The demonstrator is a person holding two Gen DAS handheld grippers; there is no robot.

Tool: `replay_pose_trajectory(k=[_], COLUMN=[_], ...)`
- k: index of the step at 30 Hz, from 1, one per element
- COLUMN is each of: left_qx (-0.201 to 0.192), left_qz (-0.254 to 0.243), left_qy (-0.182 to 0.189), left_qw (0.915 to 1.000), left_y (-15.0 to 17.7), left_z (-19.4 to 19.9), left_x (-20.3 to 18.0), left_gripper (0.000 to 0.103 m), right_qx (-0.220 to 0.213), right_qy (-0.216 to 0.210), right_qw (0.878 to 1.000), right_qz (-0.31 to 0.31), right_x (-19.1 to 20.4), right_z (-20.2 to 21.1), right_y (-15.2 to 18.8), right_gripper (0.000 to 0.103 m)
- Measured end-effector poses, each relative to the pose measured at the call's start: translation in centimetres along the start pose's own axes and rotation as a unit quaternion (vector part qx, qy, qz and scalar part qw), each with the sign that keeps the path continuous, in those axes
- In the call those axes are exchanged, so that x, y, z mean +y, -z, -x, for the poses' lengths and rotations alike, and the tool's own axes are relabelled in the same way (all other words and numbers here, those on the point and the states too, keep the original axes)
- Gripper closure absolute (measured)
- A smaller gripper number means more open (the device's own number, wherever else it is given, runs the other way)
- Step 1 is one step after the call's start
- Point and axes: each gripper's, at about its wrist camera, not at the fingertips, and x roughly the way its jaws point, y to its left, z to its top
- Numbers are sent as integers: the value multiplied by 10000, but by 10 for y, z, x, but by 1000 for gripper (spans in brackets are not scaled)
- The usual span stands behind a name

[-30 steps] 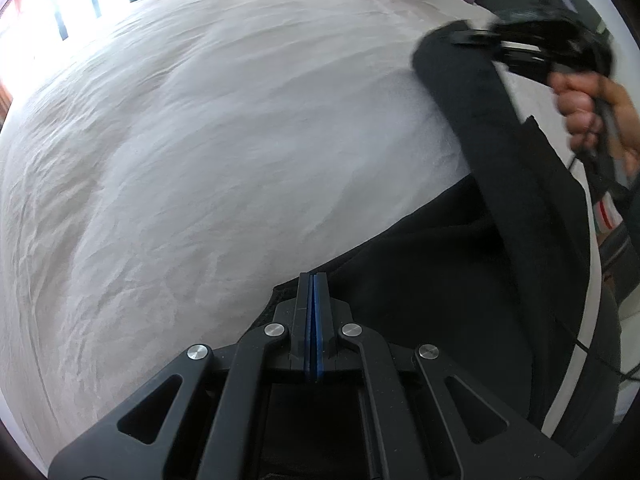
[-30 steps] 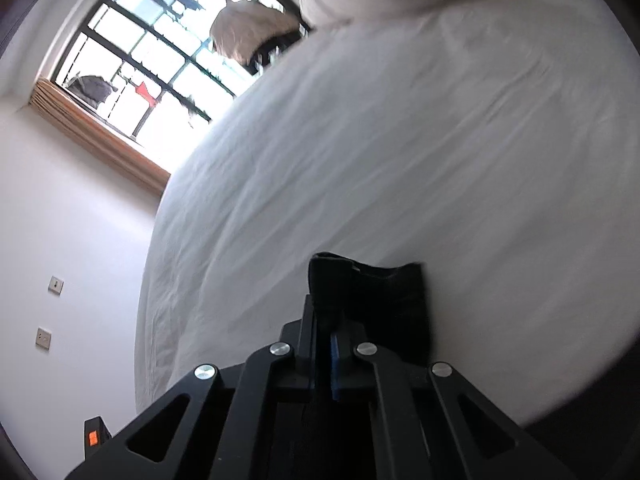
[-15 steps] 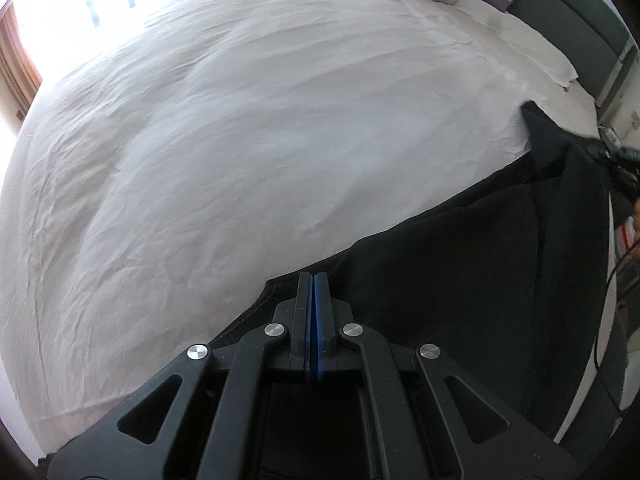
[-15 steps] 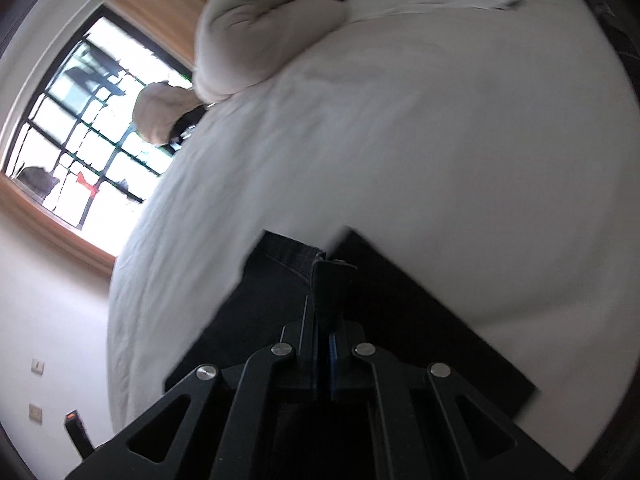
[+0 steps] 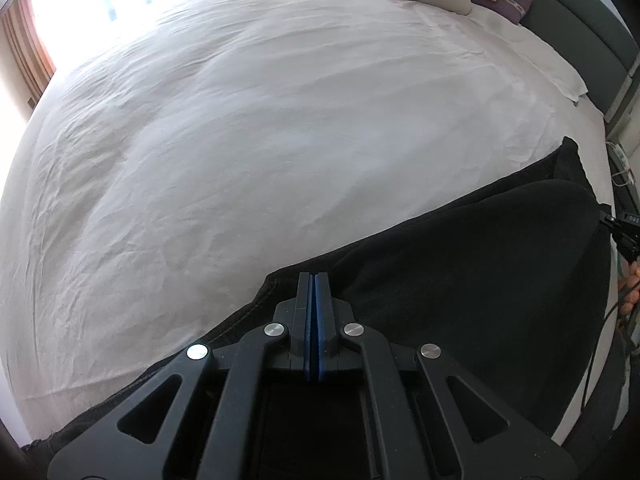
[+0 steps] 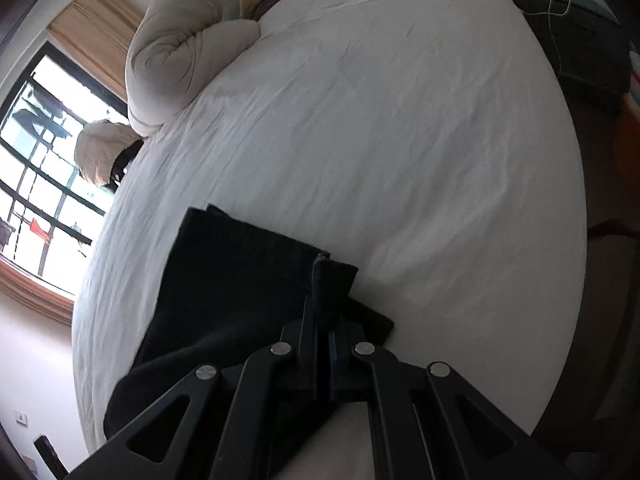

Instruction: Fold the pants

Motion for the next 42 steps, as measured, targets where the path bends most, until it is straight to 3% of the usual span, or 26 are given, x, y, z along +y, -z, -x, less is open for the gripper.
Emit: replay_pose_trajectory(k=[2, 4, 6, 7, 9, 11, 14, 17, 18, 20, 22, 23, 26, 29, 30, 32, 34, 37, 39, 40, 42], left_qx=[-11, -38, -118, -169, -278, -364, -430, -450, -461, -488, -500, -504, -512, -512, -510, -501, -490, -484, -478, -475, -473], left_qz=[-10, -9, -22, -51, -58, 17, 115, 188, 197, 231, 259, 281, 320, 343, 352, 365, 372, 372, 379, 379, 351], left_qy=[-17, -22, -14, -6, 66, 188, 391, 505, 530, 590, 633, 662, 713, 752, 769, 813, 866, 924, 950, 947, 925], left_qw=[10000, 10000, 9999, 9998, 9996, 9992, 9982, 9975, 9973, 9968, 9964, 9961, 9956, 9953, 9951, 9948, 9943, 9939, 9936, 9936, 9940], left_y=[0, 0, 2, 4, 7, 11, 14, 12, 13, 14, 15, 14, 13, 12, 11, 10, 10, 11, 11, 10, 9], left_z=[-1, -2, -3, -4, -6, -5, -6, -8, -7, -8, -8, -9, -11, -11, -12, -13, -13, -12, -12, -13, -14], left_x=[-2, -3, -4, -4, -1, 6, 14, 17, 21, 25, 27, 28, 29, 29, 30, 31, 33, 38, 39, 39, 37], left_gripper=[102, 102, 102, 102, 102, 102, 102, 102, 102, 102, 102, 102, 102, 102, 102, 102, 102, 102, 102, 102, 102], right_qx=[-24, -239, -558, -433, 161, 364, 585, 147, -93, -296, -105, -22, 600, 998, 1039, 1203, 1445, 2055, 2194, 2225, 2304], right_qy=[170, -92, -147, 72, 272, 72, 352, 943, 939, 512, -110, -313, -16, 29, 90, 47, 36, -28, 20, 39, 73], right_qw=[9995, 9997, 9979, 9979, 9993, 9990, 9973, 9934, 9921, 9849, 9599, 9391, 8354, 7663, 7522, 7444, 7226, 6794, 6511, 6411, 6327], right_qz=[262, 40, 289, 483, 195, -232, 286, 632, 832, 1626, 2798, 3421, 5464, 6347, 6506, 6568, 6760, 7044, 7266, 7345, 7393], right_x=[11, 13, 25, 30, 12, -3, 13, 26, 34, 65, 108, 127, 183, 207, 214, 212, 212, 207, 202, 201, 203], right_z=[5, 20, 34, 27, 6, 3, 14, 38, 48, 55, 46, 40, -3, -31, -40, -48, -54, -71, -74, -76, -81], right_y=[-2, -6, -6, -5, -3, 2, 2, -18, -26, -41, -44, -40, -8, 11, 12, 10, 26, 41, 52, 55, 57], right_gripper=[99, 99, 99, 99, 100, 101, 94, 69, 69, 69, 69, 69, 69, 69, 69, 69, 69, 69, 69, 69, 69])
